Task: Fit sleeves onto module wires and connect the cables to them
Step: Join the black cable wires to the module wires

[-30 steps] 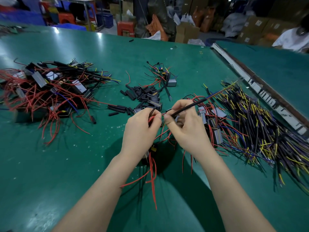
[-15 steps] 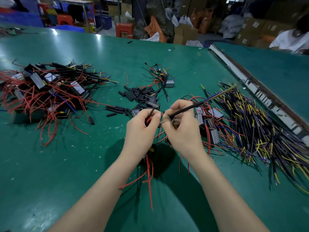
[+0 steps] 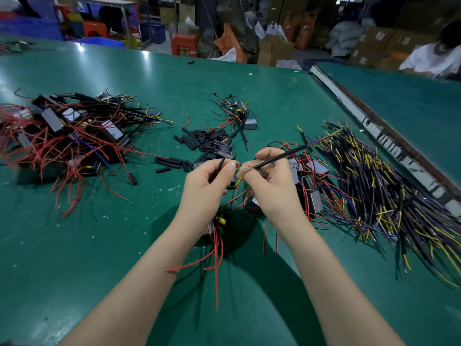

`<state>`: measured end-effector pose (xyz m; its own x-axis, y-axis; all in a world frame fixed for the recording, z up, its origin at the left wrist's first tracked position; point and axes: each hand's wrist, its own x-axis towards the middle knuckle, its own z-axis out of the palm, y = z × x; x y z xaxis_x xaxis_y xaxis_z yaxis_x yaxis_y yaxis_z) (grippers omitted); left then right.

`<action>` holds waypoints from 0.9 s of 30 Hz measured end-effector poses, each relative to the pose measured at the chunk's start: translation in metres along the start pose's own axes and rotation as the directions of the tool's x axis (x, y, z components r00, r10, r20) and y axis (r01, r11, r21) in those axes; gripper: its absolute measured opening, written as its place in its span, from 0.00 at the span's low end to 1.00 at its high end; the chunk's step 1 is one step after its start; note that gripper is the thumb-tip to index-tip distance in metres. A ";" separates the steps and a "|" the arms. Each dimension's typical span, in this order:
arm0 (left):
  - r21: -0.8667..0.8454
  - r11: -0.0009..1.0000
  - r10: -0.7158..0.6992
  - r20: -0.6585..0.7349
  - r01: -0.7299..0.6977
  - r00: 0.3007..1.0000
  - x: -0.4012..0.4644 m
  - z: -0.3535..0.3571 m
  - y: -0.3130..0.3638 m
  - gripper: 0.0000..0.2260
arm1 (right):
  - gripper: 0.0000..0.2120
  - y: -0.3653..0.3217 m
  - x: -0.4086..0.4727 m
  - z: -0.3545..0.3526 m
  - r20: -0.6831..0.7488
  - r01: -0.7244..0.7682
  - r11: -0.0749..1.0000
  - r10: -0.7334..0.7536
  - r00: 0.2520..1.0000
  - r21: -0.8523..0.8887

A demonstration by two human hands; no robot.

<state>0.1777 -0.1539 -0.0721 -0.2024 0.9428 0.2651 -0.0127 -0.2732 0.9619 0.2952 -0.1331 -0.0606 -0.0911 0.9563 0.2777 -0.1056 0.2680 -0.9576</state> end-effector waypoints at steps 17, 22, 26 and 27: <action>-0.034 0.999 -0.042 0.002 0.042 0.999 0.000 0.000 0.006 0.10 | 0.18 -0.006 -0.002 -0.003 0.119 0.002 1.000 -0.005 0.993 0.023; -0.076 0.995 -0.069 -0.044 0.065 0.997 0.002 0.000 0.005 0.09 | 0.18 0.000 -0.005 0.003 0.145 -0.011 0.999 0.016 0.989 -0.032; -0.134 0.988 -0.073 -0.014 0.070 0.997 0.005 -0.003 0.006 0.09 | 0.17 -0.002 -0.002 0.000 0.082 0.007 1.000 -0.004 0.997 -0.029; -0.139 0.988 -0.070 -0.004 0.068 0.998 0.005 -0.003 0.006 0.09 | 0.17 -0.003 -0.001 -0.002 0.065 0.009 1.000 -0.007 0.998 -0.029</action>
<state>0.1737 -0.1515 -0.0652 -0.2051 0.9587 0.1972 -0.1621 -0.2320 0.9591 0.2977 -0.1347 -0.0587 -0.1547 0.9449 0.2884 -0.0776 0.2794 -0.9570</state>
